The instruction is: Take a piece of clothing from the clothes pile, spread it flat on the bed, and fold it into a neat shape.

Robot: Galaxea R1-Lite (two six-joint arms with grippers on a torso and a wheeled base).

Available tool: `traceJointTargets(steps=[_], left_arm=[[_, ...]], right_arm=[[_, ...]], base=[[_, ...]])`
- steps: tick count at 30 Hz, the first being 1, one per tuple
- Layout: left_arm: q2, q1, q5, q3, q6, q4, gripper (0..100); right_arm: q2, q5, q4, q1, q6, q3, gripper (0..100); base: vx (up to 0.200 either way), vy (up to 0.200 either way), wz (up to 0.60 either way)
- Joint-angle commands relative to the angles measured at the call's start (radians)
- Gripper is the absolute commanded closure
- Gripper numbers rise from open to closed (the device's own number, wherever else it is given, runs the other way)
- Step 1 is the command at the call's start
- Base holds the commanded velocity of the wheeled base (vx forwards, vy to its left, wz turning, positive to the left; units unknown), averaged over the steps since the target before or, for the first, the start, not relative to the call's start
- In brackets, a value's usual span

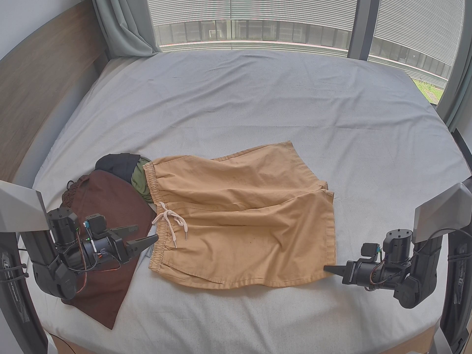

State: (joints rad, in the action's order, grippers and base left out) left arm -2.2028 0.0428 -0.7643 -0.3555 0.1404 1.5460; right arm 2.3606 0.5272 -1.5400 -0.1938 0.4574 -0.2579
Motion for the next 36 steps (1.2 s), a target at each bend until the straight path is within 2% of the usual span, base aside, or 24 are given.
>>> traceJointTargets(steps=[1, 10, 36], left_arm=[[-0.028, -0.001, 0.000, 0.004, -0.001, 0.000, 0], [-0.091, 0.000, -0.003, 0.007, -0.033, 0.000, 0], [-0.250, -0.012, 0.008, 0.012, -0.025, 0.000, 0]], right_arm=[[-0.014, 0.000, 0.000, 0.007, 0.000, 0.003, 100], [-0.003, 0.002, 0.000, 0.008, -0.020, -0.003, 100], [-0.003, 0.000, 0.000, 0.011, -0.020, -0.014, 100]], base=[[0.000, 0.000, 0.00], [0.000, 0.000, 0.00], [0.000, 0.000, 0.00]])
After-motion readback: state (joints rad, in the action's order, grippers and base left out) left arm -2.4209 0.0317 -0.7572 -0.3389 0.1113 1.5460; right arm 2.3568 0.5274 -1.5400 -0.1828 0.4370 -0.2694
